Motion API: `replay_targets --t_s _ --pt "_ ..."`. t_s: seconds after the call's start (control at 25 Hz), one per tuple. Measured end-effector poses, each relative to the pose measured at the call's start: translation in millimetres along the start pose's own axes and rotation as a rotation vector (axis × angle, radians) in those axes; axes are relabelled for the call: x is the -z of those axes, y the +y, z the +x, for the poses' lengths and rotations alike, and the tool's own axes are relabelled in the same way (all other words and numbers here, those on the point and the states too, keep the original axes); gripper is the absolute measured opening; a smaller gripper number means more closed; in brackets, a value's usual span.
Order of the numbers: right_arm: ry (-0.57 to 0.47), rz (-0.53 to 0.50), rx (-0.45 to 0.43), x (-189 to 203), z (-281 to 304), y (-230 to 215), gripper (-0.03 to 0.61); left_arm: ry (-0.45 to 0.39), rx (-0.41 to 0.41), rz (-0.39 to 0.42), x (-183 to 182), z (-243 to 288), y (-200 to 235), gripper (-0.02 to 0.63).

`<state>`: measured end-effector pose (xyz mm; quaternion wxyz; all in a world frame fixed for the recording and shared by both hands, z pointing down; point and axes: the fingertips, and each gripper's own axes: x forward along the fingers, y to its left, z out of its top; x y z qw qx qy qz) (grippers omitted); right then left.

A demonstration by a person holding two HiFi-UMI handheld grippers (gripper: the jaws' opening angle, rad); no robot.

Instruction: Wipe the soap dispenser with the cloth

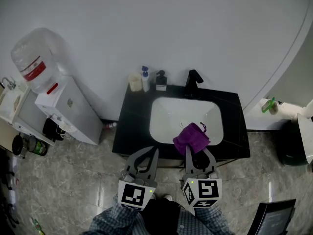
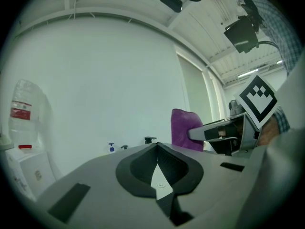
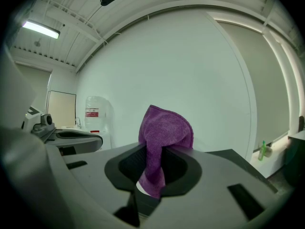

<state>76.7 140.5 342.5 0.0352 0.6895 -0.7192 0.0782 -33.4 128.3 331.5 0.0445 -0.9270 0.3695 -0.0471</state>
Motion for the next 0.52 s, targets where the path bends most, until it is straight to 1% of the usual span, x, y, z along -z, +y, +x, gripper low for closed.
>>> replay_targets --t_s 0.08,0.28,0.44,0.52 --pt "0.001 0.008 0.0 -0.3 0.5 0.1 0.078 -0.002 0.002 0.004 -1.2 0.5 0.2 0.002" --pt "0.002 0.013 -0.001 0.4 2.6 2.3 0.078 0.029 0.007 -0.001 3.9 -0.8 1.7 0.002" --pt "-0.005 0.017 -0.009 -0.7 4.0 3.9 0.078 -0.002 0.002 0.003 -0.3 1.1 2.8 0.002" --pt "-0.011 0.022 -0.013 -1.5 4.0 4.3 0.078 0.002 0.002 0.002 0.6 1.1 2.5 0.002"
